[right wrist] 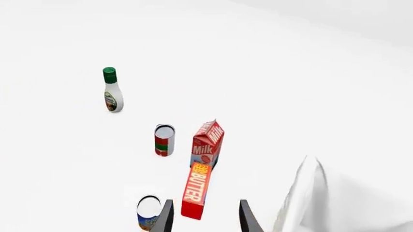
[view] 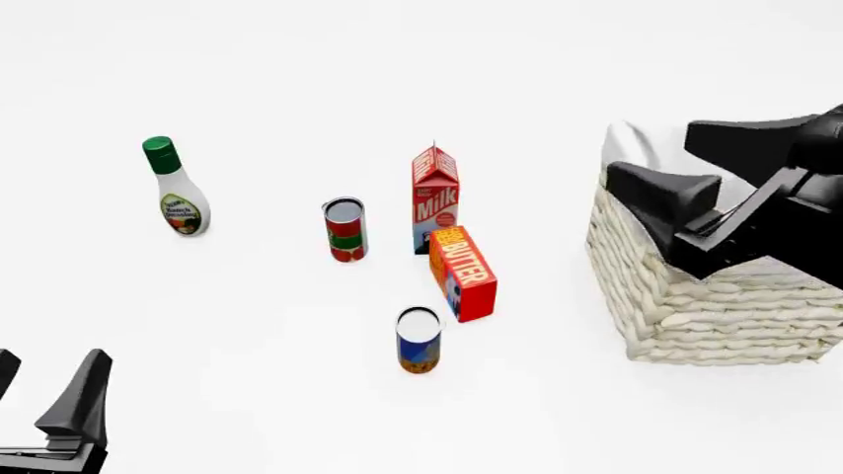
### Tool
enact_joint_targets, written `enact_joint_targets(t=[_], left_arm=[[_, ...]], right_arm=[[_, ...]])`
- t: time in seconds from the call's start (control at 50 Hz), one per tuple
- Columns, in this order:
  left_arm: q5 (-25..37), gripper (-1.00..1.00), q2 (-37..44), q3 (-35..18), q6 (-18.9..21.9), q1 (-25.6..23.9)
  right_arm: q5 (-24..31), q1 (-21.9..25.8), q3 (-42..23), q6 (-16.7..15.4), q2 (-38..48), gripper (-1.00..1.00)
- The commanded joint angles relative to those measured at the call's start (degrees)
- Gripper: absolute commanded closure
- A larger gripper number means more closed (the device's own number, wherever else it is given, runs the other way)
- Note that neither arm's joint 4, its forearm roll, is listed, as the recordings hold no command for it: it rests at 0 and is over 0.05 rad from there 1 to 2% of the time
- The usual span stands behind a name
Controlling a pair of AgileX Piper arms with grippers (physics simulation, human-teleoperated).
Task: Pick the alphabet soup and place it in the basket.
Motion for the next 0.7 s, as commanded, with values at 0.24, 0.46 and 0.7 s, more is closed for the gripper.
enact_joint_targets(t=[0.24,0.46,0.7], left_arm=[[0.0,-1.0,0.0,0.0,0.0,0.0],[0.0,-1.0,0.0,0.0,0.0,0.0],[0.0,-1.0,0.0,0.0,0.0,0.0]], right_arm=[[9.76,8.39,-15.38,-1.92,17.75,-1.0],[14.04,11.93,-23.83,-2.28,26.12,-1.0],[14.26,12.92,-28.58,-3.56,33.08,-1.0]])
